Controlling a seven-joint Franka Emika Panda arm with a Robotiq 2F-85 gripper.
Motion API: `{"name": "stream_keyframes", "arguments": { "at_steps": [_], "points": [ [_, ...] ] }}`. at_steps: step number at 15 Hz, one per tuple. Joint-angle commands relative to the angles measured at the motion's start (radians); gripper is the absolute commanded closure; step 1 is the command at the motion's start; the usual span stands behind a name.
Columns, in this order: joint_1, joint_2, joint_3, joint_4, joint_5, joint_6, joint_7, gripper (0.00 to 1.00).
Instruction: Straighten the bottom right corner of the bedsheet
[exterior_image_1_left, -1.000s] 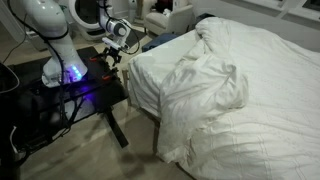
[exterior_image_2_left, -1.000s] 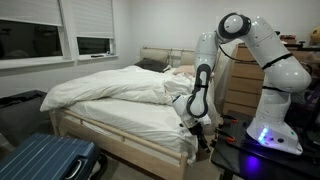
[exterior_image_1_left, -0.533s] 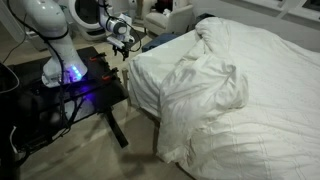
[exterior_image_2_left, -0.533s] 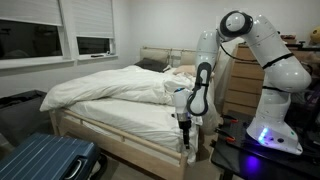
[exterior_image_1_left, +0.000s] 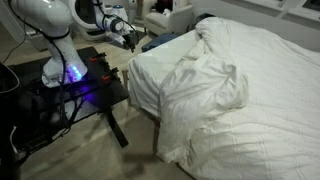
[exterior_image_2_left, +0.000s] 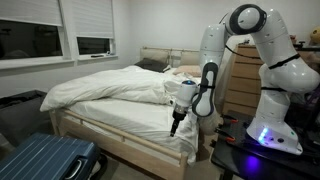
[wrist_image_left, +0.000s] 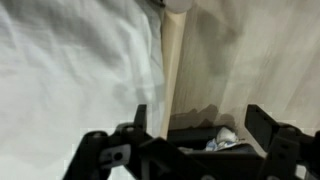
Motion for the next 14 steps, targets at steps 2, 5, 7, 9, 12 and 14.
{"name": "stream_keyframes", "arguments": {
  "at_steps": [2, 5, 7, 9, 12, 14],
  "points": [
    [0.347, -0.063, -0.306, -0.095, 0.222, 0.075, 0.030, 0.00],
    [0.583, -0.061, -0.498, -0.136, 0.369, 0.037, 0.049, 0.00],
    [0.690, -0.064, -0.596, -0.159, 0.437, -0.011, 0.041, 0.00],
    [0.649, -0.033, -0.557, -0.133, 0.417, 0.019, 0.017, 0.00],
    [0.681, -0.033, -0.582, -0.144, 0.426, 0.012, 0.035, 0.00],
    [0.680, -0.033, -0.583, -0.144, 0.426, 0.012, 0.035, 0.00]
  ]
}}
